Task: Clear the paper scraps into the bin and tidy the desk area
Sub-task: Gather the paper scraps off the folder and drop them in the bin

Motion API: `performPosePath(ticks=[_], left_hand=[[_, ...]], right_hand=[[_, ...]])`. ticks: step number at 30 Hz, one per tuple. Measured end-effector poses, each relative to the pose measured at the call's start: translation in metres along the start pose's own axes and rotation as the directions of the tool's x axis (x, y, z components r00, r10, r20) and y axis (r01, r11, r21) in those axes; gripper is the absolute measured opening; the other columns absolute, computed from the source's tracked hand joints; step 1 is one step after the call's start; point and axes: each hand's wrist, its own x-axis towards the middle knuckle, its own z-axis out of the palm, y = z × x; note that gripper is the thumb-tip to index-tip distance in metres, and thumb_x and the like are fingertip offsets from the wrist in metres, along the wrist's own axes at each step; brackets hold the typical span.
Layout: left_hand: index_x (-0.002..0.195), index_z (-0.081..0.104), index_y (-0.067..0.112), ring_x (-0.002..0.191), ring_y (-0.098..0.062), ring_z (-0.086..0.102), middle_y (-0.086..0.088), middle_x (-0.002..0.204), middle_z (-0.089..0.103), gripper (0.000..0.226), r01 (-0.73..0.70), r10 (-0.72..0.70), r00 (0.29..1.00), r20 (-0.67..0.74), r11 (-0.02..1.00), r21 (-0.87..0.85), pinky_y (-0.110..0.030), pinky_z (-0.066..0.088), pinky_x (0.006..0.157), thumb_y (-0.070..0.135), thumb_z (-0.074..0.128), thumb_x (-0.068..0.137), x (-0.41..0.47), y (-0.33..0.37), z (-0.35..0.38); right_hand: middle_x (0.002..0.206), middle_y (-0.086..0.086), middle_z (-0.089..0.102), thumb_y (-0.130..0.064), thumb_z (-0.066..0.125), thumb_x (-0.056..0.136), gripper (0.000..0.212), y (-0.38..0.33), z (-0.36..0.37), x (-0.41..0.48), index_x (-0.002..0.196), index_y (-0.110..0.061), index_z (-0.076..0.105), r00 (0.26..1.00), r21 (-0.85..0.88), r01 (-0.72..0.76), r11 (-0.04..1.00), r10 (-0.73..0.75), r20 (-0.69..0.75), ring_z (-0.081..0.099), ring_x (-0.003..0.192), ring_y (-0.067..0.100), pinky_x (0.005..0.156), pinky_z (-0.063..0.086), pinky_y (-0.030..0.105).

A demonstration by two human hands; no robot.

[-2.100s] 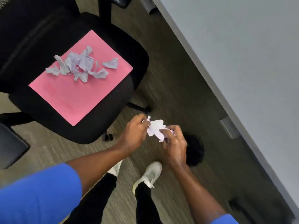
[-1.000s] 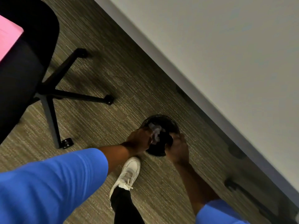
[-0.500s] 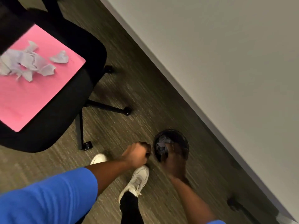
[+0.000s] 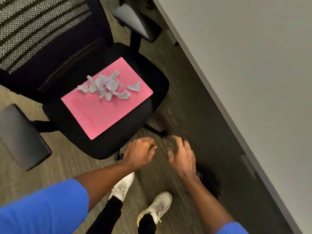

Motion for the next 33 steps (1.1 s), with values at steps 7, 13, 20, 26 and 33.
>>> performPosePath(ticks=[7, 13, 20, 26, 33], left_hand=[[0.106, 0.07, 0.015, 0.113, -0.026, 0.059, -0.003, 0.112, 0.066, 0.02, 0.181, -0.194, 0.899, -0.393, 0.981, -0.071, -0.045, 0.057, 0.079, 0.032, 0.072, 0.096, 0.026, -0.092, -0.079], [0.153, 0.038, 0.007, 0.152, -0.036, 0.035, -0.017, 0.16, 0.038, 0.109, 0.436, -0.429, 0.817, -0.385, 0.897, -0.075, -0.051, 0.041, 0.124, 0.074, 0.078, 0.077, 0.05, -0.164, -0.121], [0.169, -0.001, 0.028, 0.166, -0.045, 0.005, -0.023, 0.177, 0.001, 0.15, 0.468, -0.469, 0.838, -0.28, 0.881, -0.074, -0.062, 0.021, 0.13, 0.093, 0.074, 0.056, 0.089, -0.218, -0.141], [0.169, 0.008, 0.038, 0.155, -0.043, 0.029, -0.022, 0.173, 0.018, 0.127, 0.282, -0.251, 0.926, -0.283, 0.956, 0.076, -0.057, 0.036, 0.12, 0.088, 0.068, 0.07, 0.104, -0.23, -0.14], [0.139, 0.063, 0.014, 0.135, -0.035, 0.044, -0.014, 0.152, 0.045, 0.044, 0.153, -0.141, 0.945, -0.295, 0.988, 0.017, -0.048, 0.049, 0.109, 0.032, 0.071, 0.099, 0.1, -0.217, -0.129]], right_hand=[[0.152, 0.002, 0.039, -0.054, 0.072, 0.091, 0.083, -0.1, 0.001, 0.07, 0.159, -0.04, 0.027, 0.974, 0.019, 0.217, 0.976, -0.216, -0.061, 0.061, 0.124, 0.023, 0.097, 0.059, 0.047], [0.173, 0.014, 0.009, -0.062, 0.079, 0.084, 0.109, -0.183, 0.009, 0.132, 0.164, -0.046, 0.006, 0.964, -0.09, 0.266, 0.96, -0.268, -0.005, 0.039, 0.152, 0.041, 0.108, 0.053, 0.063], [0.175, 0.016, 0.001, -0.052, 0.085, 0.083, 0.112, -0.235, 0.031, 0.183, 0.165, -0.049, 0.008, 0.961, -0.228, 0.277, 0.933, -0.274, 0.043, 0.017, 0.16, 0.043, 0.098, 0.058, 0.054], [0.163, 0.019, 0.022, -0.05, 0.081, 0.087, 0.097, -0.262, 0.049, 0.206, 0.164, -0.045, 0.021, 0.91, -0.381, 0.404, 0.832, -0.408, 0.074, 0.031, 0.147, 0.042, 0.089, 0.058, 0.051], [0.135, 0.014, 0.046, -0.041, 0.077, 0.095, 0.048, -0.264, 0.058, 0.206, 0.138, -0.028, 0.06, 0.867, -0.401, 0.478, 0.781, -0.492, 0.076, 0.047, 0.121, 0.035, 0.079, 0.057, 0.044]])
